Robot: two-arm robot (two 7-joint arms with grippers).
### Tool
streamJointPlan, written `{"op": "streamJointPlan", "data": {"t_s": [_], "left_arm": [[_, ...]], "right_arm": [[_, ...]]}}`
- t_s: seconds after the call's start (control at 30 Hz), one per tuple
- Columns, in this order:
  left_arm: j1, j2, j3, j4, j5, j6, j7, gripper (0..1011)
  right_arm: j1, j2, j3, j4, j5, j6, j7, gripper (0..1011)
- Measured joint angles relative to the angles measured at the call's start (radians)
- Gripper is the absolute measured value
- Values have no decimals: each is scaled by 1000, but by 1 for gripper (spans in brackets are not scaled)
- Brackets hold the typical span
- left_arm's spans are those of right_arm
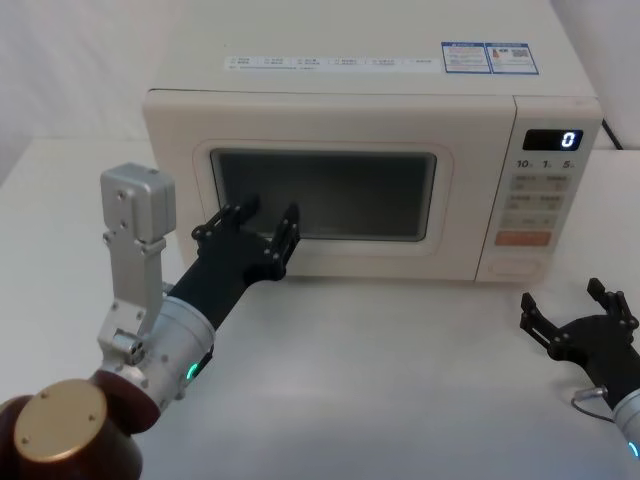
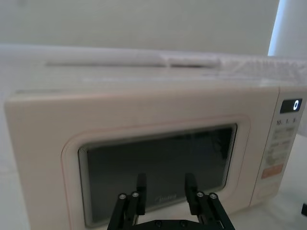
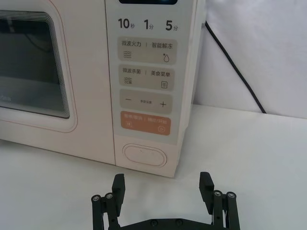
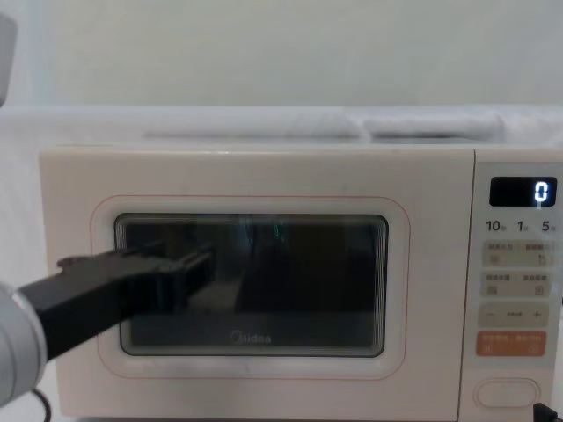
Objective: Press the button to open the microwave door with one hand; close the microwave door with the other hand.
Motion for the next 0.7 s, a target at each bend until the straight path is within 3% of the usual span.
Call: {"op": "streamJointPlan", "data": {"t_s": [0.43,0.57,0.7], "left_arm": [[63,6,-27,15,-2,-23,11,922],[74,4,-32,28,2,-32,17,1001],[88,-1,-40,47,11,-41,24,1001]], "right_arm": [[0,0,0,0,0,0,0,1001],[0,0,0,0,0,0,0,1001],[0,0,0,0,0,0,0,1001]]}}
